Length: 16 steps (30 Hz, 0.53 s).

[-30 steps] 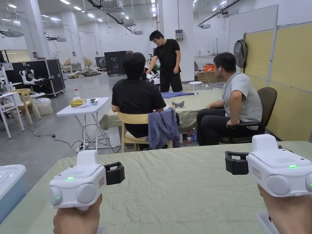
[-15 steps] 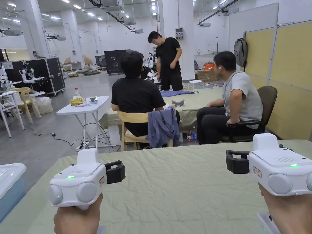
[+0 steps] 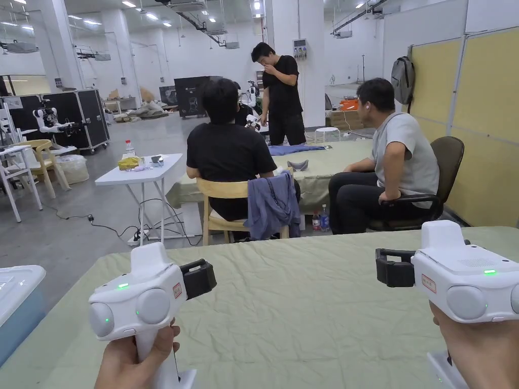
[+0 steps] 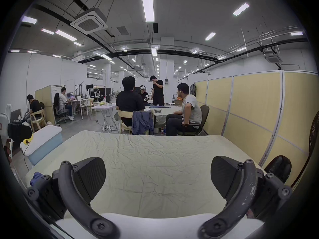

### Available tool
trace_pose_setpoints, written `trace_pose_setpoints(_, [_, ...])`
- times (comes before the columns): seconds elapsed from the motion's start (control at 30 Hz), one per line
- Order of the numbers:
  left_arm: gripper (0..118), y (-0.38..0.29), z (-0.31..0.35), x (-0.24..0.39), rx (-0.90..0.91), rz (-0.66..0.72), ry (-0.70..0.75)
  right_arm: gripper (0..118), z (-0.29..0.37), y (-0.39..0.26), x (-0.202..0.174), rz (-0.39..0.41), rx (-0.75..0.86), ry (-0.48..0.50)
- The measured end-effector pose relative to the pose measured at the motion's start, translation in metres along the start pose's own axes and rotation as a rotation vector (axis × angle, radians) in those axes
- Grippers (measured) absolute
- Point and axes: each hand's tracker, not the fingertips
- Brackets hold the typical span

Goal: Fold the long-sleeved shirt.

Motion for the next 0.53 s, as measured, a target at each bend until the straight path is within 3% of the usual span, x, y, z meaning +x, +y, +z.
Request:
trace_pose_setpoints(0.13, [116, -0.005, 0.004, 0.009, 0.072, -0.168, 0.106, 118, -0.001, -0.003, -0.002, 0.010, -0.008, -0.001])
trace_pose_setpoints(0.3, [116, -0.004, 0.009, 0.000, 0.027, -0.078, 0.004, 118, -0.003, -0.004, -0.002, -0.002, -0.013, 0.002])
trace_pose_setpoints(0.53, [116, -0.005, 0.009, -0.003, 0.056, -0.091, 0.021, 118, 0.000, -0.003, -0.001, -0.004, -0.007, 0.003])
